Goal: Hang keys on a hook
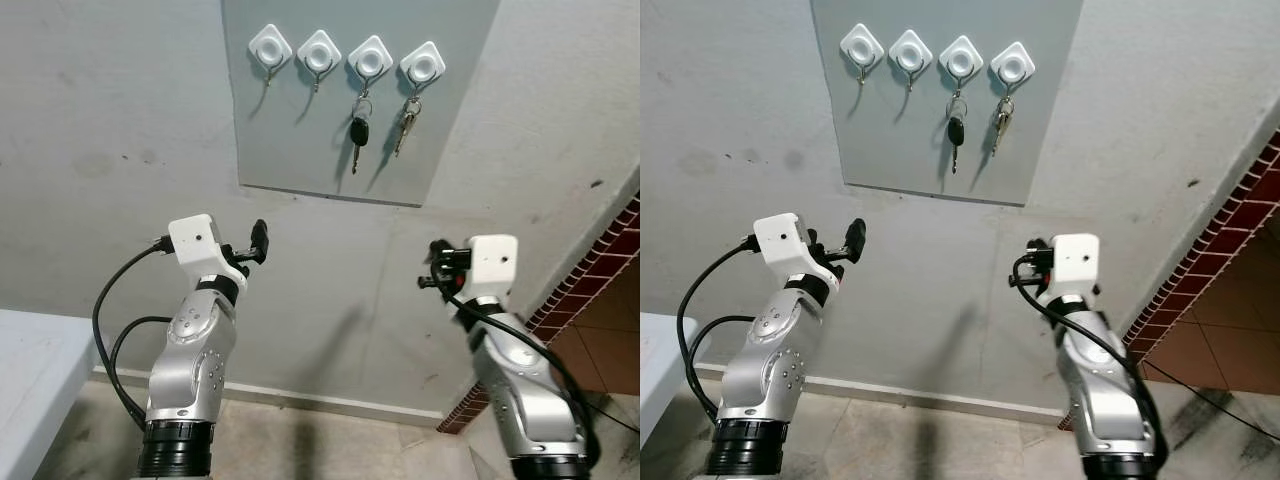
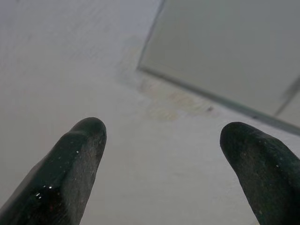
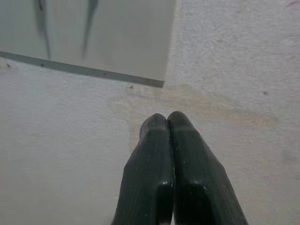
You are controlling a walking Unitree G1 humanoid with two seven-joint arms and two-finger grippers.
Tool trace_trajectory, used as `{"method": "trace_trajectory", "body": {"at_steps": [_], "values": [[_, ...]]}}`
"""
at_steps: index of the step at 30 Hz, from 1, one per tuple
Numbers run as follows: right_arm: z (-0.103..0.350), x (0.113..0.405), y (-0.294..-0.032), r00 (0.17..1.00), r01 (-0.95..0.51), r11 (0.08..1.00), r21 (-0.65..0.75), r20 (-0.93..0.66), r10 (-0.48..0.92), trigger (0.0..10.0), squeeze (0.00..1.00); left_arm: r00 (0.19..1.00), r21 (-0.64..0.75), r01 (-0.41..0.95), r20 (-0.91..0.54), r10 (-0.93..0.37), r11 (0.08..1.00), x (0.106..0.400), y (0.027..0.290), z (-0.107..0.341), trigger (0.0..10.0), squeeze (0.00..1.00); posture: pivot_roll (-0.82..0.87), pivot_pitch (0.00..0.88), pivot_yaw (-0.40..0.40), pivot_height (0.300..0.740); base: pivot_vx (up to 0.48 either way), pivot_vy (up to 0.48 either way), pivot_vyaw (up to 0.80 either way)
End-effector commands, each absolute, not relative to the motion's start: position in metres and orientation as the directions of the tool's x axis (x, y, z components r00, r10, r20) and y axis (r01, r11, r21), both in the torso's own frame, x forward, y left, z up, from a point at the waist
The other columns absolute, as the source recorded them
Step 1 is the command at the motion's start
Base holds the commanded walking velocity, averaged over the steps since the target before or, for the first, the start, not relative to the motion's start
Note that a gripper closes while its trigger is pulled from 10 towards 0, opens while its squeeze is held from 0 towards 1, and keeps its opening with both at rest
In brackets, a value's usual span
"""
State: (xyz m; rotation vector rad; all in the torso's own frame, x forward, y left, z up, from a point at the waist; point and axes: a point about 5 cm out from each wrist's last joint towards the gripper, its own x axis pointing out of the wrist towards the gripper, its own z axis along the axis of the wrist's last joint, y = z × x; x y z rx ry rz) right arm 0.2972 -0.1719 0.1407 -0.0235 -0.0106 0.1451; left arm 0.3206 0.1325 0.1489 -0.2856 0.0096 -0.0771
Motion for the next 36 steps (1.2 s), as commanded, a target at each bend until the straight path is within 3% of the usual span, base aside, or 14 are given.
{"method": "trace_trajectory", "body": {"at_steps": [1, 6, 16, 26, 36], "values": [[0.147, 0.302, -0.17, 0.983, -0.178, 0.984, -0.012, 0.031, 0.179, 10.0, 0.0, 0.991, -0.248, 0.131, 0.021, -0.13, 0.96, 0.324, 0.127, 0.154, 10.0, 0.0, 0.01, 0.0, -0.034, 0.715, 0.0, 0.0, 0.0], [0.155, 0.305, -0.158, 0.956, -0.283, 0.959, 0.01, 0.078, 0.281, 10.0, 0.0, 0.984, -0.235, 0.174, 0.015, -0.176, 0.956, 0.326, 0.126, 0.155, 10.0, 0.0, 0.01, 0.0, -0.03, 0.715, 0.0, 0.0, 0.0], [0.182, 0.321, -0.131, 0.889, -0.429, 0.903, 0.013, 0.18, 0.42, 10.0, 0.0, 0.937, -0.073, 0.324, 0.165, -0.309, 0.943, 0.323, 0.107, 0.194, 10.0, 0.0, 0.02, 0.015, -0.035, 0.715, 0.0, 0.0, 0.0], [0.214, 0.343, -0.111, 0.806, -0.546, 0.838, -0.022, 0.26, 0.532, 10.0, 0.0, 0.906, -0.056, 0.349, 0.276, -0.322, 0.935, 0.319, 0.11, 0.232, 10.0, 0.0, 0.03, 0.028, -0.044, 0.715, 0.0, 0.0, 0.0], [0.227, 0.352, -0.092, 0.746, -0.618, 0.785, -0.041, 0.286, 0.602, 10.0, 0.0, 0.901, -0.042, 0.352, 0.286, -0.327, 0.935, 0.316, 0.111, 0.236, 10.0, 0.0, 0.04, 0.029, -0.055, 0.715, 0.0, 0.0, 0.0]]}}
